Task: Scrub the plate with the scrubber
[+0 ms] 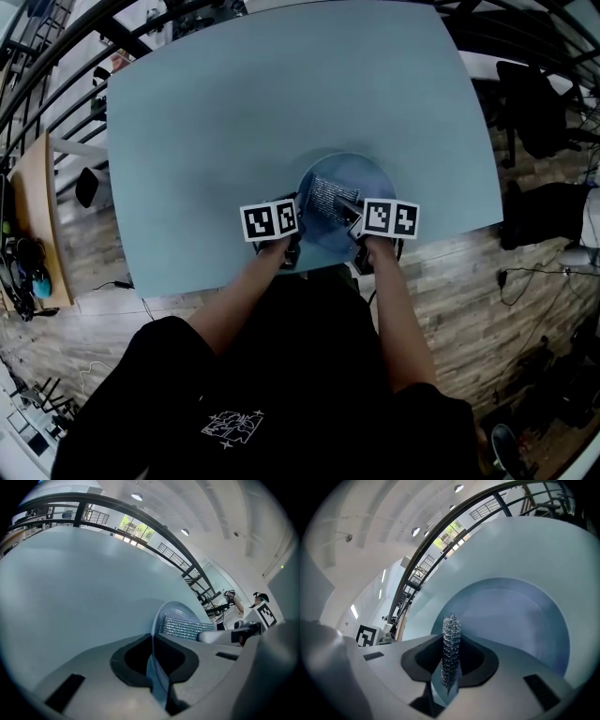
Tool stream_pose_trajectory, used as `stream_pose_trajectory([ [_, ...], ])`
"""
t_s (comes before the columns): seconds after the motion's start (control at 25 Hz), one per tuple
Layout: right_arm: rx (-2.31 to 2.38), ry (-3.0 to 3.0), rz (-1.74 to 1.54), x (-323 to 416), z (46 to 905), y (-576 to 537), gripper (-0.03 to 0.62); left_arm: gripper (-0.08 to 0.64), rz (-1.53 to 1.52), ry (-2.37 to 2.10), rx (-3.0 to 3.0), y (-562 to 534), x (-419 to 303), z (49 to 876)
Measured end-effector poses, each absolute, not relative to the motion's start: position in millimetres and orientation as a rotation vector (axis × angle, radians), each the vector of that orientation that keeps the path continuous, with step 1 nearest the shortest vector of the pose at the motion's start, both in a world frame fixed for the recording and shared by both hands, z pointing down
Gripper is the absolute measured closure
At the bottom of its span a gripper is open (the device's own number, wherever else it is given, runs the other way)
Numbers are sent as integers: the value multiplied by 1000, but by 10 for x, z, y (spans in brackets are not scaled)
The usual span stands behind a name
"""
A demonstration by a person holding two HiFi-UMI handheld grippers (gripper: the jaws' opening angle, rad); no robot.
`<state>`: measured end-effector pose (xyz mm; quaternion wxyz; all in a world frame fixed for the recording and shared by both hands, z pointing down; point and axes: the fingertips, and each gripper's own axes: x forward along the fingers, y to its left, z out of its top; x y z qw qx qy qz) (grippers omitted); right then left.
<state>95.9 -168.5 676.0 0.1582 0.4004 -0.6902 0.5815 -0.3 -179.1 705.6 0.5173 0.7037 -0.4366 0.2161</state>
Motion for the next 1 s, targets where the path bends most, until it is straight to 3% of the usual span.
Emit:
stream_pose_trajectory([
  [1.0, 1549, -1834, 1683, 2331, 6676, -1534, 508, 537, 506, -1035, 1689, -1799, -20, 7074],
])
